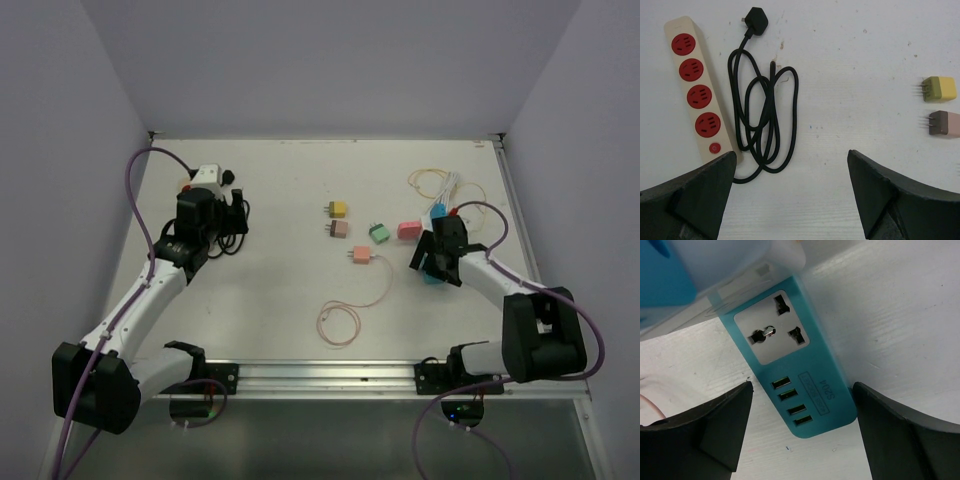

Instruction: Pull the plug off the socket

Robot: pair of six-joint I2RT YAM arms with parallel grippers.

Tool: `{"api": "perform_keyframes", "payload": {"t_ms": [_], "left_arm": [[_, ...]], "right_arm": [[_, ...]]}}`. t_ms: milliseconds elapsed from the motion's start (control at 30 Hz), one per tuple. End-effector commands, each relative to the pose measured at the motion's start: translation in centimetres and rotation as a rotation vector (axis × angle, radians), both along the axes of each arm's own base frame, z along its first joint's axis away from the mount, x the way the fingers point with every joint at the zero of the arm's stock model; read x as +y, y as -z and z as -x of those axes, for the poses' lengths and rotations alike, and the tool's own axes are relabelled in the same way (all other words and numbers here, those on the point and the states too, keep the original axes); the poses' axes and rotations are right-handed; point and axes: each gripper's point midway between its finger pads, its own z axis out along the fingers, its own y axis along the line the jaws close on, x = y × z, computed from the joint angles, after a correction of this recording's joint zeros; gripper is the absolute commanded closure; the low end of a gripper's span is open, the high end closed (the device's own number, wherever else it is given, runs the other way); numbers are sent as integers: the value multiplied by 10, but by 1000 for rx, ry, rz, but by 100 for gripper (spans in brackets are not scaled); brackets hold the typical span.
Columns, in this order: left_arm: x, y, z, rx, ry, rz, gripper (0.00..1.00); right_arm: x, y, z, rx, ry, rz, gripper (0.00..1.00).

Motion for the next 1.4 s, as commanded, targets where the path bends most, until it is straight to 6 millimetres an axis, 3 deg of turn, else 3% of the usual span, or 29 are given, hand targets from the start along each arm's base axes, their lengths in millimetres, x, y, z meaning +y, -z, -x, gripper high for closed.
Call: {"api": "perform_keyframes", "payload": {"t_ms": [0,300,633,800,1100,1367], "left_arm": [[-2,-13,-9,-55,8,-11,5],[-1,-10,-9,-45,7,-14,5],[-3,-6,-10,-34,15,-11,5],[-4,-3,-10,-24,19,-9,5],[-10,3,-10,-4,37,8,5],[-14,8,-11,14,52,22,5]], "right_arm": [[9,-9,-18,-44,-11,-26,16],[14,2,-23,8,-18,10,21],[35,-8,-26,-10,-104,10,81],[37,-37,-37,-95,-110,13,100],[63,-128,-72,-311,-204,-83,100],[97,-160,-95,-387,-264,-236,100]]}}
